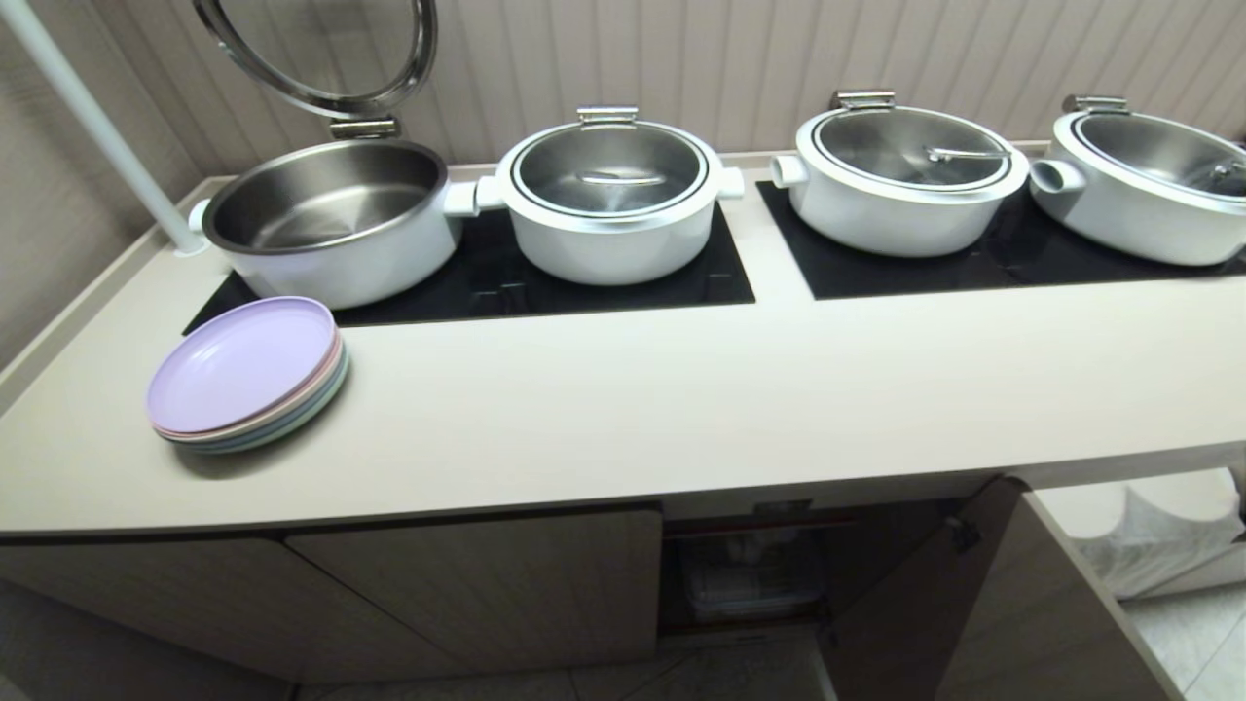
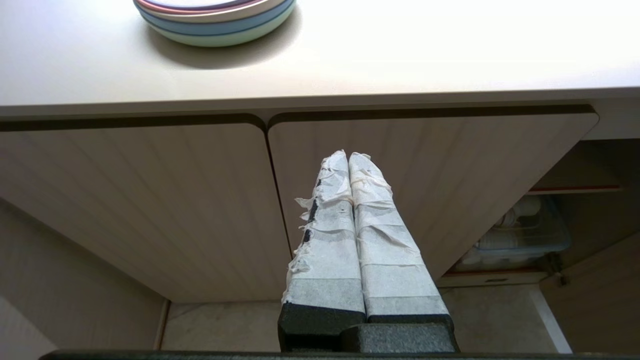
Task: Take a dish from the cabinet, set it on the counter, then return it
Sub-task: Put it back into the cabinet
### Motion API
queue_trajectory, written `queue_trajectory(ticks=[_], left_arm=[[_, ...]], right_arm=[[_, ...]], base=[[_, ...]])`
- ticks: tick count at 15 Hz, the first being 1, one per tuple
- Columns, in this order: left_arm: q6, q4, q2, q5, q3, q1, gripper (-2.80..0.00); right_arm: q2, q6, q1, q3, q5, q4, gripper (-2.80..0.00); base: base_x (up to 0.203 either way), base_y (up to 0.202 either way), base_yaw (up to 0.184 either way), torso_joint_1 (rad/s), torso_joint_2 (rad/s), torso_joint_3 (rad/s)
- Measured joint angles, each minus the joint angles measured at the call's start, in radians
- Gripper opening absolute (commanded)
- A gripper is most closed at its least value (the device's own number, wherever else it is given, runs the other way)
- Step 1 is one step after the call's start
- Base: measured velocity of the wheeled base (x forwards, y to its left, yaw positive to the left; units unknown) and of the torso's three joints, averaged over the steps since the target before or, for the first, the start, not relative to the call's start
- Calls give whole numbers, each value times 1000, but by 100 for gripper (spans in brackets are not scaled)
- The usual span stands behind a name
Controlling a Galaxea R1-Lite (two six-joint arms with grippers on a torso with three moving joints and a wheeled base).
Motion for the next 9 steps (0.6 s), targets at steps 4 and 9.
queue_trajectory(ticks=[4,9], left_arm=[[0,0,0,0,0,0,-280],[0,0,0,0,0,0,-280]], right_arm=[[2,0,15,-3,-13,-1,-280],[4,0,24,0,-18,-1,-280]], base=[[0,0,0,-83,181,92],[0,0,0,-120,258,128]])
